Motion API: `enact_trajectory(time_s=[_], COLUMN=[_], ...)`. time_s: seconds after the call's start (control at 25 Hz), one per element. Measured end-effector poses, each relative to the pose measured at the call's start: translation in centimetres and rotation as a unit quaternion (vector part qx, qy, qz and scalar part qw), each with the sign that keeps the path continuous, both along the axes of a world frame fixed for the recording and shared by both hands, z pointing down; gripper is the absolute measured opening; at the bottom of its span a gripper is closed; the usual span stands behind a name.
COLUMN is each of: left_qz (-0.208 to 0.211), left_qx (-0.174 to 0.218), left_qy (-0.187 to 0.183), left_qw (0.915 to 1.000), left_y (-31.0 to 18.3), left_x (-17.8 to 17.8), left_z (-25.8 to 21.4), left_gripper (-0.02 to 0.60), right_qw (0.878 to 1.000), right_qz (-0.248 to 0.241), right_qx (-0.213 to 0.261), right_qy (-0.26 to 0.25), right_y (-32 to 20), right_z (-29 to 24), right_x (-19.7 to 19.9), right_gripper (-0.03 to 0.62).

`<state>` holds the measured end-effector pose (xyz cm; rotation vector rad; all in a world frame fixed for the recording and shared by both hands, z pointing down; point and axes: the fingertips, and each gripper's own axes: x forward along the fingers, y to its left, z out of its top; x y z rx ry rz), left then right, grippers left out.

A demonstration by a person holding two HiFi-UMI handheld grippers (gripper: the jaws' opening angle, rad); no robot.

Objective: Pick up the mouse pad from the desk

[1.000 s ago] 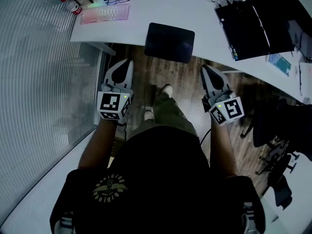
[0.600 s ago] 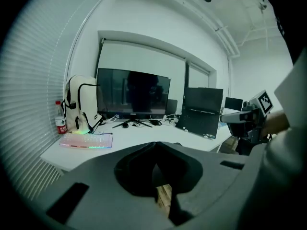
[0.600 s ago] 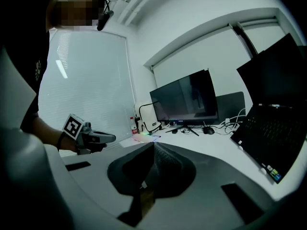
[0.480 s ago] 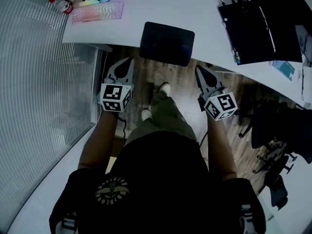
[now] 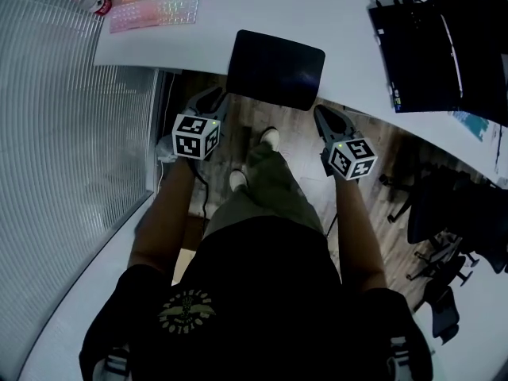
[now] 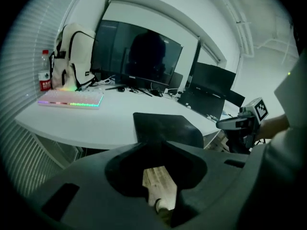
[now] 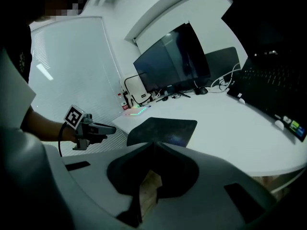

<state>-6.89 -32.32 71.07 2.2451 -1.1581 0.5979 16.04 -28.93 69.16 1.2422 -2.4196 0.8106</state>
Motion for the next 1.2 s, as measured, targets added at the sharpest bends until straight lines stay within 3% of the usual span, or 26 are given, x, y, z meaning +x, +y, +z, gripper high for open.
enact_trajectory(time_s=[0.32,0.44,0.6,0.8,0.92,1.0,1.08,1.2], left_qz=[0.011,0.005,0.028,0.083,0.102,0.095,0.077,0.07], left_qx=[-0.083,-0.108,-0.136,-0.172,-0.177,-0.176,-0.178,-0.191], left_qy=[0.002,0.011,0.032,0.039,0.009,-0.01,-0.022,-0.036], left_qw=[0.9965,0.994,0.9899,0.9809,0.979,0.9798,0.9807,0.9784], left_y=[-1.3,-1.6,-2.1,-2.1,-2.0,-2.0,-1.9,-1.3], left_x=[0.4,0.4,1.6,4.0,4.9,5.0,4.9,4.8], left_z=[6.2,8.0,9.5,10.7,10.9,10.5,9.9,9.1], left_gripper=[0.228,0.263,0.309,0.316,0.263,0.184,0.057,0.023], right_qw=[0.995,0.989,0.981,0.975,0.972,0.975,0.977,0.975], right_qz=[0.023,0.034,0.046,0.04,0.017,0.0,-0.012,-0.024], right_qx=[-0.091,-0.136,-0.164,-0.182,-0.198,-0.201,-0.202,-0.211], right_qy=[-0.016,-0.045,-0.094,-0.122,-0.124,-0.096,-0.071,-0.062], right_y=[-0.2,0.0,-0.6,-2.3,-2.6,-2.2,-1.9,-1.5], right_z=[7.0,9.1,10.4,11.2,10.9,10.7,10.4,10.0], right_x=[0.7,0.7,0.8,0.1,-1.4,-2.0,-2.2,-2.2], right_gripper=[0.146,0.239,0.253,0.253,0.241,0.154,0.035,0.014])
